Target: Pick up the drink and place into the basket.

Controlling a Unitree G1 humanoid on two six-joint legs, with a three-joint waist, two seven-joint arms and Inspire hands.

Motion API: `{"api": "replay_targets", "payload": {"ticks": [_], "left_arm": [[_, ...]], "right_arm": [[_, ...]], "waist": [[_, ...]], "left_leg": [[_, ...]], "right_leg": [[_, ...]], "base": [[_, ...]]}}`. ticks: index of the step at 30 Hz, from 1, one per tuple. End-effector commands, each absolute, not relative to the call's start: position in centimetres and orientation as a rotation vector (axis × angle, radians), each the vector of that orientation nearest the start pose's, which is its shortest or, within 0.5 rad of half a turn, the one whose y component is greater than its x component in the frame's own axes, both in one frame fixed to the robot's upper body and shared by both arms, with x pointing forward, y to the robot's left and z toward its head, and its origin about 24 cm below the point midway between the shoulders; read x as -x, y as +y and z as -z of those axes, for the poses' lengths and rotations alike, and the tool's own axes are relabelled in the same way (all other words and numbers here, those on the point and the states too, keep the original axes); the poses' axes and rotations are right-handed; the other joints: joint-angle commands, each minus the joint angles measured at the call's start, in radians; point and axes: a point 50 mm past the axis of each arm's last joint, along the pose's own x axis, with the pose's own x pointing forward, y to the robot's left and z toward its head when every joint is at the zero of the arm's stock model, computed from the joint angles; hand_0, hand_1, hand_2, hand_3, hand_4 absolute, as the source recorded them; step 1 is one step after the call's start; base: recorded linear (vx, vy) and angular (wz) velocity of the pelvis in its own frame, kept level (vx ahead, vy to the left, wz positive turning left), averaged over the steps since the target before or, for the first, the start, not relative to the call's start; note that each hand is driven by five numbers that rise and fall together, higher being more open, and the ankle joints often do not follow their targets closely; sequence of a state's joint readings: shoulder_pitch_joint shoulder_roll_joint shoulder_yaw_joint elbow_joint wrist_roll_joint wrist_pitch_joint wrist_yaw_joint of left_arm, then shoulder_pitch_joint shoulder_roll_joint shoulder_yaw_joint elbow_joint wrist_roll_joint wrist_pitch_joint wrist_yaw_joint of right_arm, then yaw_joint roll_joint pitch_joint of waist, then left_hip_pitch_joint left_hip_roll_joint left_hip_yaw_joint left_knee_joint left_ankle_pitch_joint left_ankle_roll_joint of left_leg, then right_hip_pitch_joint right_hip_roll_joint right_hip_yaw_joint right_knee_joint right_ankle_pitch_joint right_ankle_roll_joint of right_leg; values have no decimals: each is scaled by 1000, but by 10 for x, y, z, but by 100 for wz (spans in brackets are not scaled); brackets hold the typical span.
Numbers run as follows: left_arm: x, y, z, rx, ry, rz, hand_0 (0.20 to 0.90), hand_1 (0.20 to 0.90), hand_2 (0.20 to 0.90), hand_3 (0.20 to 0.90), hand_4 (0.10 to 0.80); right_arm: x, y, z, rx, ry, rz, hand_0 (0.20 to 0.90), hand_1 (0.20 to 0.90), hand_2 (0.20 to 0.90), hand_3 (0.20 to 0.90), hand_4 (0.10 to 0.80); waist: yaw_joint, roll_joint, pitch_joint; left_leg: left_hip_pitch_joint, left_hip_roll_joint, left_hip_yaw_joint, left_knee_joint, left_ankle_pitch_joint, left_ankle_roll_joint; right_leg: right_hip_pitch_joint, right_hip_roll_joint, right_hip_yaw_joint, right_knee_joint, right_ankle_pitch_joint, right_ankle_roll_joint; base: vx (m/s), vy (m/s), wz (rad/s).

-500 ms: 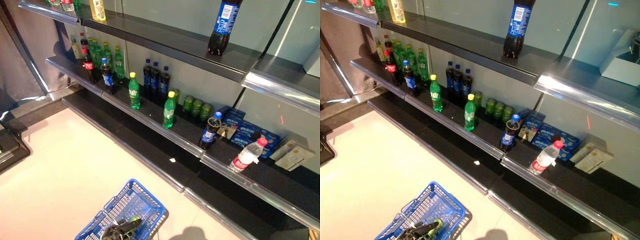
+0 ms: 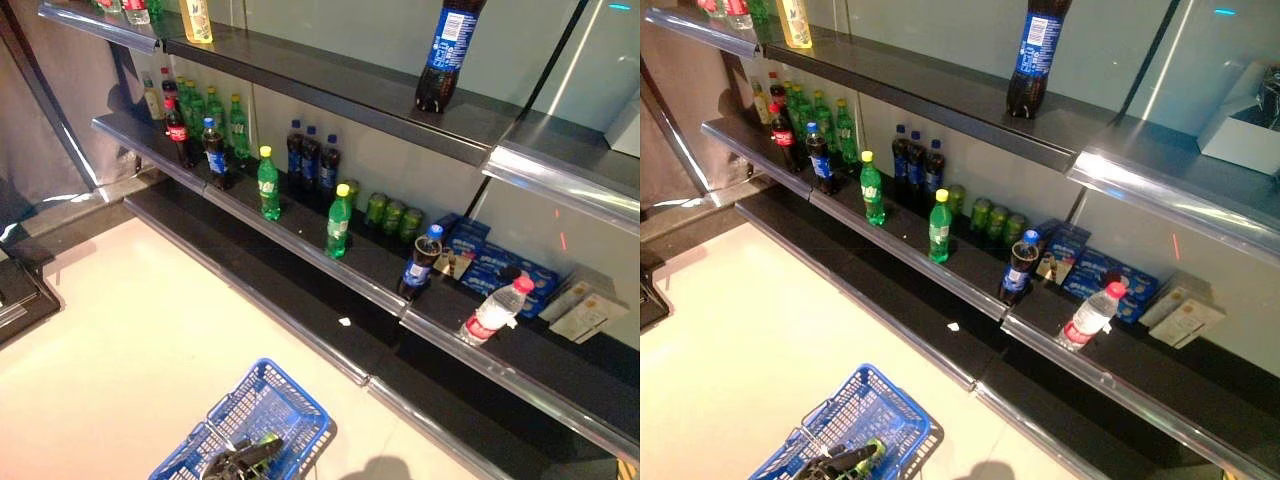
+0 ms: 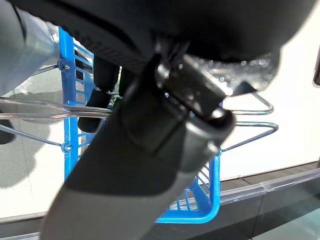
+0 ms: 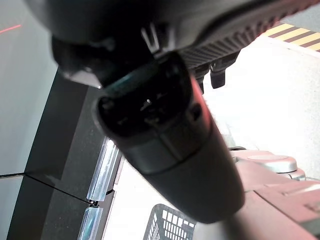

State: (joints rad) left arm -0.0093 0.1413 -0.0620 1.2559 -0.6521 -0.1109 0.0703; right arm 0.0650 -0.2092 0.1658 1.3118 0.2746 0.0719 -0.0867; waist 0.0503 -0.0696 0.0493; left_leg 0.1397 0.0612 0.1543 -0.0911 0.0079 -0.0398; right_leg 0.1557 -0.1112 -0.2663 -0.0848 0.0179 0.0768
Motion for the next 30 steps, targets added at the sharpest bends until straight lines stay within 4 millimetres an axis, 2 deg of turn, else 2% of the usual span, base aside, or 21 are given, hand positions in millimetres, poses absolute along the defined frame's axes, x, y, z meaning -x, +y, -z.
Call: {"api": "replay_targets", "payload": {"ticks": [1,5,7,15,17,18,20,21,23,24,27,30], "left_arm": [[-102,227,159,228,1033,-486,300,300,300,200,100],[-102,227,159,223,1034,-484,300,300,300,200,100],[-102,226,159,215,1036,-479,300,300,300,200,100],[-107,226,157,198,1030,-444,300,300,300,200,100],[-107,225,157,188,1031,-433,300,300,300,200,100],[-107,225,157,185,1032,-431,300,300,300,200,100],[-113,232,155,167,1039,-417,300,300,300,200,100],[-114,233,154,165,1043,-418,300,300,300,200,100],[-112,228,155,177,1037,-426,300,300,300,200,100],[-108,224,155,190,1020,-439,300,300,300,200,100],[-97,223,154,218,994,-474,300,300,300,200,100],[-85,226,156,240,991,-506,300,300,300,200,100]], "right_arm": [[-41,-245,168,228,1427,274,900,900,900,900,800],[-53,-247,166,312,1347,264,900,900,900,900,800],[-66,-249,163,339,1269,269,900,900,900,900,800],[-123,-250,144,348,962,275,900,900,900,900,800],[-148,-245,132,338,810,231,900,900,900,900,800],[-153,-243,128,340,770,222,900,900,900,900,800],[-182,-258,107,313,632,185,900,900,900,900,800],[-189,-258,100,312,574,164,900,900,900,900,800],[-214,-230,75,306,394,106,900,900,900,900,800],[-224,-208,50,311,266,67,900,900,900,900,800],[-224,-192,0,341,51,10,900,900,900,900,800],[-219,-195,-38,364,-120,-2,900,900,900,900,800]], "waist": [[24,43,14],[27,42,14],[30,41,15],[47,38,20],[53,36,19],[54,36,19],[56,33,17],[57,33,12],[47,35,8],[32,34,14],[-1,35,25],[-27,37,25]], "left_leg": [[-20,51,24,4,-13,-43],[-19,51,19,4,-13,-43],[-20,50,15,4,-12,-43],[-23,51,1,4,-9,-41],[-24,50,-4,4,-9,-40],[-25,50,-5,4,-9,-40],[-18,52,-2,4,-8,-46],[-19,53,-2,4,-6,-45],[-25,48,-6,4,-9,-38],[-33,48,-4,4,-8,-36],[-43,50,11,4,-5,-33],[-41,49,23,4,-7,-30]], "right_leg": [[-19,-98,-7,33,32,87],[-18,-98,-8,35,30,86],[-18,-97,-8,36,31,87],[-17,-102,-21,40,33,90],[-16,-103,-26,39,34,91],[-16,-104,-27,39,33,91],[-11,-101,-22,39,33,95],[-12,-102,-24,37,36,94],[-19,-103,-22,36,35,96],[-30,-104,-12,38,35,98],[-49,-99,7,41,38,103],[-56,-93,21,46,34,105]], "base": [[0,0,0],[0,0,0],[0,0,0],[1,-3,1],[4,-14,8],[8,-12,15],[37,-22,13],[39,-7,4],[-37,10,0],[-113,12,0],[-104,11,0],[-12,25,3]]}}
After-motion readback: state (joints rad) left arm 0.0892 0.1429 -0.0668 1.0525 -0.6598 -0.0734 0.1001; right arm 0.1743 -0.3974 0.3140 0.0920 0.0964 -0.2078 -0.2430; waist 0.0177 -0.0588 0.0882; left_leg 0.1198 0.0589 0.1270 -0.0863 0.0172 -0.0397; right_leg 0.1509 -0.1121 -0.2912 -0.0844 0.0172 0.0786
